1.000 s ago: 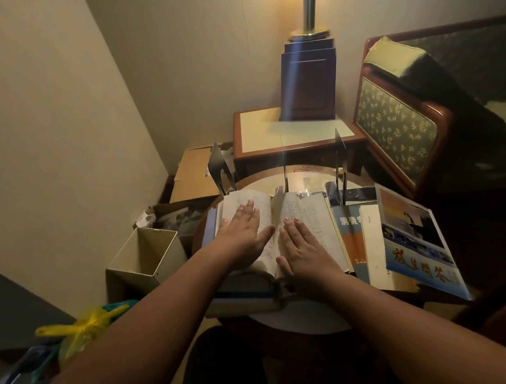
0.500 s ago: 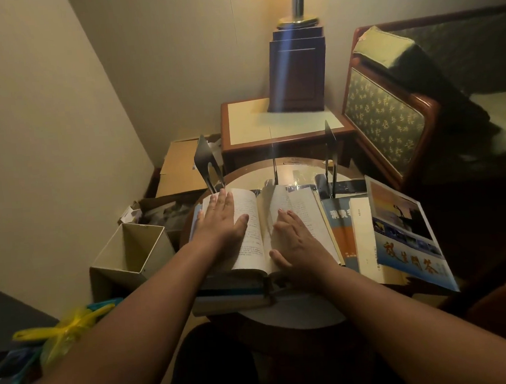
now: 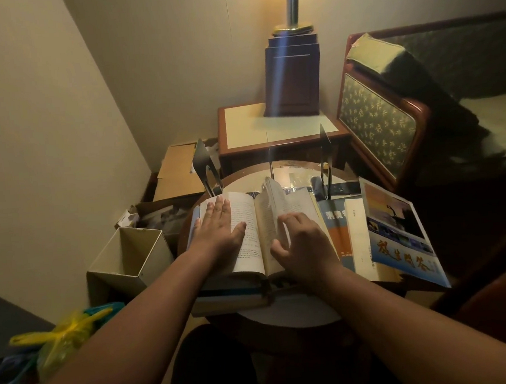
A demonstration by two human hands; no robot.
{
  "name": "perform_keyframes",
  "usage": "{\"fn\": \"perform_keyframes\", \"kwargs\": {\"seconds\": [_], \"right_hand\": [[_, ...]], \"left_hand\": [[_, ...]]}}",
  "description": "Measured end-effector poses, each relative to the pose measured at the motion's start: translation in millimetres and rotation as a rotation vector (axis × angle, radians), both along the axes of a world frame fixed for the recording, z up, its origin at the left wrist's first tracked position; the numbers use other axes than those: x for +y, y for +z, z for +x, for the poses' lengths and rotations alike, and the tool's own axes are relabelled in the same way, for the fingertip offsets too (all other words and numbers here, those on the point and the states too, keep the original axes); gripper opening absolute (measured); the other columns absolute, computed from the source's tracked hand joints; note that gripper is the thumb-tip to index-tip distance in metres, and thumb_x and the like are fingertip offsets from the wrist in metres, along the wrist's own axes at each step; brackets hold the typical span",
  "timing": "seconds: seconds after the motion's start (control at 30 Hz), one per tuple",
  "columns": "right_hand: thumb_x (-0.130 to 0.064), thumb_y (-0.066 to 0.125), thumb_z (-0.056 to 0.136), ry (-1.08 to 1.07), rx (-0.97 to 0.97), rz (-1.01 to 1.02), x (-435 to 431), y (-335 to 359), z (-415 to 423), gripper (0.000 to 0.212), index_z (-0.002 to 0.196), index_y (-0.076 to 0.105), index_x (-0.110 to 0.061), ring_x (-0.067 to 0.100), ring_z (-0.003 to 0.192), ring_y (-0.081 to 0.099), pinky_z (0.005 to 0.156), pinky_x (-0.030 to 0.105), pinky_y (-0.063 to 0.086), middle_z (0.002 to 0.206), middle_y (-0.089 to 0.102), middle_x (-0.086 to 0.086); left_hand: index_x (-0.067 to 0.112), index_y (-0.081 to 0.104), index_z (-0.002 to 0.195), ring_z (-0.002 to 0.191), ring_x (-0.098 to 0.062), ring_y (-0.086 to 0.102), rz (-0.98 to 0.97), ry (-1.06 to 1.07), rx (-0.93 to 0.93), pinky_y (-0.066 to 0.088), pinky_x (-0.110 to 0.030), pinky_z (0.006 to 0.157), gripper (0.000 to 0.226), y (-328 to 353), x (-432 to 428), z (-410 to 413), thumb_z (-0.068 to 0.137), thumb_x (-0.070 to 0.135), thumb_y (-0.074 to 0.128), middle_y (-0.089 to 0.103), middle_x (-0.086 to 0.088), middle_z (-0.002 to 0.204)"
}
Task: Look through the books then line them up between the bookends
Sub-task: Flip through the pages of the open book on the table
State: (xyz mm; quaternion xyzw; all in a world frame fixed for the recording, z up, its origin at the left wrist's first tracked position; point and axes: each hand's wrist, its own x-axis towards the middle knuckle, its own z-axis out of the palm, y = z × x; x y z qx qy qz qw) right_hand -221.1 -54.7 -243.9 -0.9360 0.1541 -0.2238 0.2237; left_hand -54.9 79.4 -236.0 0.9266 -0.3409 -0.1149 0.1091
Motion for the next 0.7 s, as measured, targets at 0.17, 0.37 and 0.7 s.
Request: {"fn": "perform_keyframes", "kwargs": {"seconds": [0.17,0.37,0.7], "right_hand": [[-0.024,0.067,0.091,0.003,-0.082,0.110,1,25,5,0.027,0.112,0.063,-0.008,0.026,0.104,0.067,0.072,0.011,0.047,0.119,0.067,0.011],[-0.025,0.067,0.089,0.081,-0.107,0.111,12,47,17,0.019,0.099,0.068,-0.008,0.018,0.086,0.066,0.066,0.018,0.054,0.100,0.069,0.007],[-0.033,0.068,0.092,0.135,-0.145,0.055,35,49,34,0.027,0.098,0.073,-0.007,0.019,0.083,0.067,0.073,0.029,0.059,0.100,0.072,0.009]], "left_hand": [[0.018,-0.005,0.156,0.150,-0.020,-0.011,-0.057,0.010,0.053,0.000,-0.051,0.121,0.070,5,-1,5,0.102,0.050,0.027,-0.012,0.000,0.164],[0.016,0.026,0.153,0.148,-0.024,0.021,-0.330,-0.065,-0.016,0.026,-0.046,0.118,0.062,19,14,-2,0.099,0.036,0.049,0.025,-0.007,0.160],[0.025,0.057,0.127,0.103,-0.011,0.061,-0.766,0.005,0.014,0.057,-0.026,0.074,0.030,37,29,-11,0.098,0.022,0.054,0.063,0.000,0.119]]}}
